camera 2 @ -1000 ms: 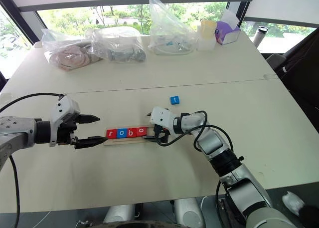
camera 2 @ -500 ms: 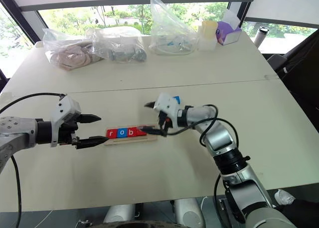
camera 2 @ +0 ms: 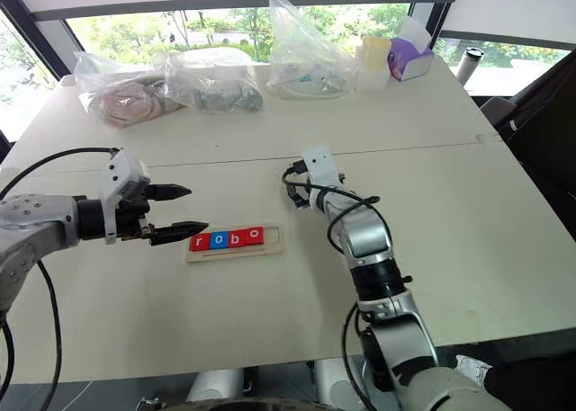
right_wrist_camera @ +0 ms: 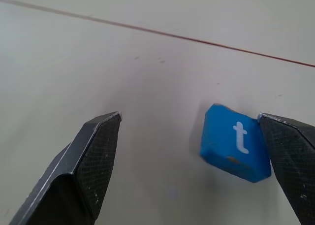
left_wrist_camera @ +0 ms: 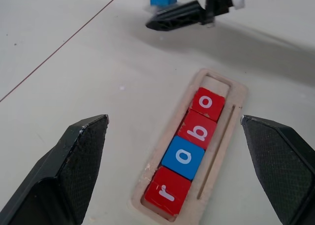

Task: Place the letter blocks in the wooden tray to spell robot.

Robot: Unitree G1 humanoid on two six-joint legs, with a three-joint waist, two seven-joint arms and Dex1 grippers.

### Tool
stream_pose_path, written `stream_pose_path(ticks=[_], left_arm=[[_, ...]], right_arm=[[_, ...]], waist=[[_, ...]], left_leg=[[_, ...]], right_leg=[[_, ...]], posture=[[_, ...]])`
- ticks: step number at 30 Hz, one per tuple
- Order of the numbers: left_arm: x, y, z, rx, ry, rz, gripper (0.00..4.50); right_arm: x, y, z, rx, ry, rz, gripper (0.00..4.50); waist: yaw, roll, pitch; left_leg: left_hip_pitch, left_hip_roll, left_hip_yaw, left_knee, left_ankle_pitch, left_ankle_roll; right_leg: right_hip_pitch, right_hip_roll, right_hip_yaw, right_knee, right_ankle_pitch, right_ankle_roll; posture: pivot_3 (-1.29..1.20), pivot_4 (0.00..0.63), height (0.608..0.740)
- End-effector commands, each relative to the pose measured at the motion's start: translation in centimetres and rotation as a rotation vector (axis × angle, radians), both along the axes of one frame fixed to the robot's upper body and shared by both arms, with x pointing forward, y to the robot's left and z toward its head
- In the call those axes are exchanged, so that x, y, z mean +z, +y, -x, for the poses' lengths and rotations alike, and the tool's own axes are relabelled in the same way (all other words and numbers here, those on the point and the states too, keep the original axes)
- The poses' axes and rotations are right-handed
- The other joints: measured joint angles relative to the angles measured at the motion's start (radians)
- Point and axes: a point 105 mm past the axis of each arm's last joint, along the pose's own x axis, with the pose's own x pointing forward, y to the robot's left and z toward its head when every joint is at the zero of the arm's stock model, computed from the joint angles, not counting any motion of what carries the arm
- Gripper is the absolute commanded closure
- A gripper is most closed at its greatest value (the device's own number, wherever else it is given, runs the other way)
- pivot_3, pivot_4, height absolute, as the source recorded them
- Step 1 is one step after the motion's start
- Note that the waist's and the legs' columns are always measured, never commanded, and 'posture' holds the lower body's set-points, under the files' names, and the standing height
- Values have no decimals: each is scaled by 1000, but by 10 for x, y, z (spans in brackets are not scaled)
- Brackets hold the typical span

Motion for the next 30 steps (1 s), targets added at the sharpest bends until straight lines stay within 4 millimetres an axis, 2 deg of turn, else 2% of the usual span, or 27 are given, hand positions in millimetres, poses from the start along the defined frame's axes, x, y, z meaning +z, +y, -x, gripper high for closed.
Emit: stream_pose_path(ticks=[1,4,7,10,14,17,20,24,25,28,30], left_arm=[[6,-1,0,-7,-35,-5,0],[8,0,1,-8,-36,-4,0],[13,-2,2,-14,-40,16,0],[8,-1,1,-12,-33,8,0],[7,-4,0,-17,-34,11,0],[6,-4,-1,-18,-36,9,0],[3,-3,-2,-17,-34,2,0],[1,-4,-2,-18,-35,-5,0],[1,-4,-2,-18,-36,-5,0],[0,-4,-1,-17,-35,-7,0],[0,-5,-1,-21,-34,-6,0]], right_arm=[[1,-6,-4,-71,-18,26,26],[-1,-7,-2,-78,-16,50,26],[6,-15,2,-110,-65,27,26],[9,-14,5,-117,-72,13,26],[0,-17,6,-160,-23,-3,26],[-6,-10,7,-180,36,-72,26],[-6,2,7,-165,66,-128,809],[-5,9,6,-149,72,-136,2947],[-6,9,6,-149,70,-128,3364],[-4,5,5,-147,45,-96,3369],[7,-4,8,-130,-18,-52,3369]], waist=[[1,0,0],[-1,0,0],[2,0,0],[-1,0,0],[-3,0,0],[-3,0,0],[-3,0,0],[-7,0,0],[-9,0,0],[-15,0,0],[-17,0,0]], left_leg=[[0,0,0,0,0,0],[0,-1,0,0,0,0],[0,-1,0,0,0,0],[0,-1,0,0,0,0],[0,0,0,0,0,0],[0,0,0,-1,0,0],[1,0,0,-1,0,0],[1,0,0,-1,0,0],[1,0,0,-1,0,0],[1,1,0,-1,0,0],[1,0,0,-1,0,0]], right_leg=[[0,0,0,-1,0,0],[1,-1,0,-2,0,1],[1,-1,0,-2,0,1],[1,-1,0,-2,0,1],[1,0,0,-1,0,1],[1,1,0,-1,0,1],[1,0,0,-1,0,1],[1,1,0,-1,0,1],[1,1,0,-1,0,1],[1,1,0,-1,0,1],[1,0,0,-1,0,1]], posture=[[0,150,740],[0,150,740],[0,150,740],[0,150,740],[0,150,740],[0,150,740],[0,150,740],[0,150,740],[0,150,740],[0,150,740],[0,150,740]])
